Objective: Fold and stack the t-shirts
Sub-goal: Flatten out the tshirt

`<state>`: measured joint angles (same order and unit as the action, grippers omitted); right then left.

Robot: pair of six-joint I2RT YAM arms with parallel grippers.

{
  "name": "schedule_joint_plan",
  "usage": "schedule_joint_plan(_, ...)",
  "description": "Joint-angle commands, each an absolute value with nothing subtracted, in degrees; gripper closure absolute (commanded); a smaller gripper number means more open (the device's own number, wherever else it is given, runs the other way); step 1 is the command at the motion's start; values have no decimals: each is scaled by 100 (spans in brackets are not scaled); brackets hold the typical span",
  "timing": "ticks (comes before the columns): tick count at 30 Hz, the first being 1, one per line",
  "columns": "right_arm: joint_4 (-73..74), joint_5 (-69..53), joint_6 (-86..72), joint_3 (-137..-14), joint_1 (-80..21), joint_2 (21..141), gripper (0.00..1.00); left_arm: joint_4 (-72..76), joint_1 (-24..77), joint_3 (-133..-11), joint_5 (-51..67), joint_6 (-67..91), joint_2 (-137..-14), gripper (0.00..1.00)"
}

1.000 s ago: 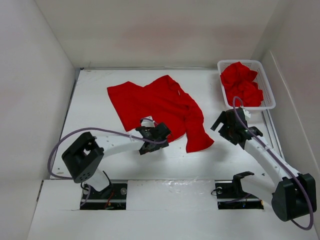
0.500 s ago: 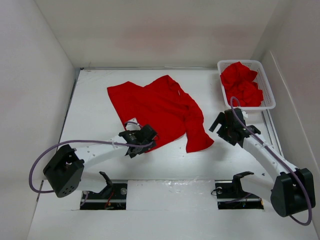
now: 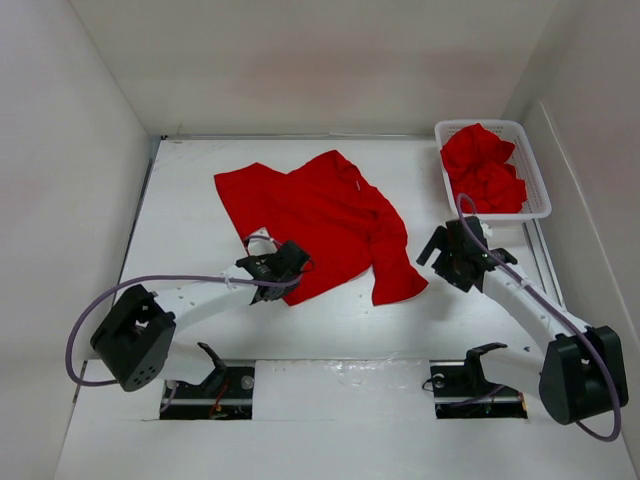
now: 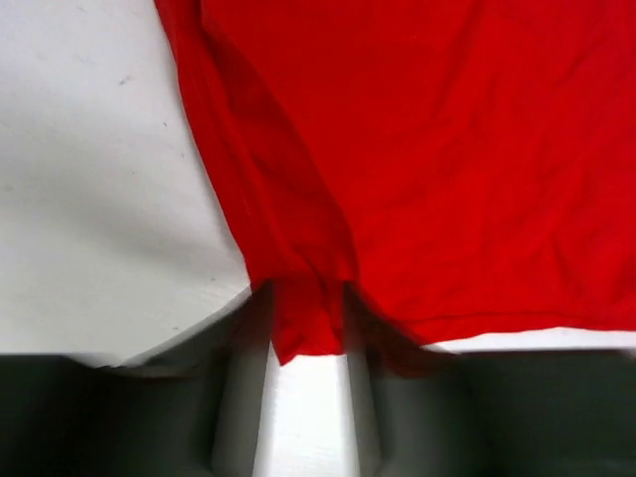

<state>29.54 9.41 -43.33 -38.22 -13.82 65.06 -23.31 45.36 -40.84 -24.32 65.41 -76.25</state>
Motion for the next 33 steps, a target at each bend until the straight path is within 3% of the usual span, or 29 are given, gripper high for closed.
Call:
schedule_joint_plan(1,2804,967,-4342,-4043,-1345,6557,0,-2338,4526,-4210,-2567,6521,-7690,88)
schedule_joint_plan(3,2804,967,-4342,-4043,-1345,6609,0,-2189,4526,-4157,-2514,6469,-7690,99)
schedule_joint_plan(10,2804,967,-4395,-4043,-1345,6609,0,-2197,4526,-3973,-2312,6363,-7621,100)
schedule_joint_plan(12,2804,967,-4395,-4043,-1345,6609,0,-2197,4526,-3973,-2259,6154,-7559,90)
schedule_joint_plan(13,2804,967,-4395,-4043,-1345,6609,0,-2197,4526,-3973,-2163,6039,-7559,77)
schedule_joint_plan(14,2856,967,-4395,-4043,-1345,6609,0,-2145,4526,-3973,-2093,5925,-7498,71)
schedule_joint_plan(20,2856,967,-4395,-4043,-1345,6609,0,-2197,4597,-3973,-2013,5599,-7444,48)
schedule_joint_plan(29,2856,1020,-4395,-4043,-1345,6609,0,-1925,4597,-3973,-1811,5422,-7954,53)
schedule_joint_plan(33,2856,1020,-4395,-4043,-1345,6609,0,-1925,4597,-3973,-1819,5624,-8024,86)
